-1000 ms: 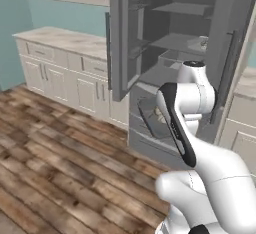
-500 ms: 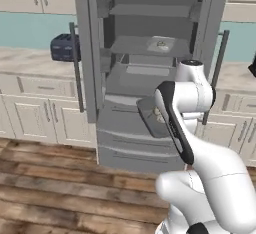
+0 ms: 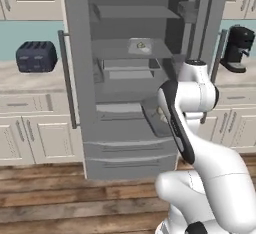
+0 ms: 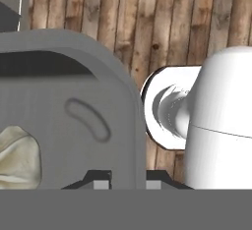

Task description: Place two dumplings into each of the tupperware containers and then place the containers in the fridge.

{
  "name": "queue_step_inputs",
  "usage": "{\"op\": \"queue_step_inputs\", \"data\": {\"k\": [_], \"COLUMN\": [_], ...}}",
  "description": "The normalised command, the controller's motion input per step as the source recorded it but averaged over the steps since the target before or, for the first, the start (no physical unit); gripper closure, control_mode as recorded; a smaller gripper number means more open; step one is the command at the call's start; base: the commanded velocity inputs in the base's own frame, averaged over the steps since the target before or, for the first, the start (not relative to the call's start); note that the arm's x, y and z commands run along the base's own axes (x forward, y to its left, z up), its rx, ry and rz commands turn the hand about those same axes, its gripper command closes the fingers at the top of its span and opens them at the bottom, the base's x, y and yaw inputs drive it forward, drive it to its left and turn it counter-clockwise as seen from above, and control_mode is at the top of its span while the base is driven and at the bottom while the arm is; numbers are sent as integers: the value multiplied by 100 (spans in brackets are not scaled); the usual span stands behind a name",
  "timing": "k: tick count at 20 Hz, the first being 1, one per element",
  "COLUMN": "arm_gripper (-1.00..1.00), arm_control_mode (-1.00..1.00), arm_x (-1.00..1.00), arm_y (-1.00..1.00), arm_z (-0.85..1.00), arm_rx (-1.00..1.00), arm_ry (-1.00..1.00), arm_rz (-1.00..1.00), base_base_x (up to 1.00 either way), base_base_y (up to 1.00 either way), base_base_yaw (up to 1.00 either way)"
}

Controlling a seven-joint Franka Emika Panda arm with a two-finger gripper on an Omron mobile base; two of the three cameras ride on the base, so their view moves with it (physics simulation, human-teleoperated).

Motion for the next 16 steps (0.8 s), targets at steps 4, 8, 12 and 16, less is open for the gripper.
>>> {"op": "queue_step_inputs", "data": {"k": [4, 8, 12, 16], "arm_gripper": [100, 100, 100, 100], "arm_control_mode": [100, 100, 100, 100], "arm_x": [0, 0, 0, 0], "arm_y": [0, 0, 0, 0], "arm_z": [0, 0, 0, 0], "arm_rx": [0, 0, 0, 0], "arm_ry": [0, 0, 0, 0], "arm_rz": [0, 0, 0, 0], "base_base_x": [83, 80, 56, 44], "base_base_y": [10, -1, 22, 23], "base_base_yaw": [-11, -12, -29, -20]}}
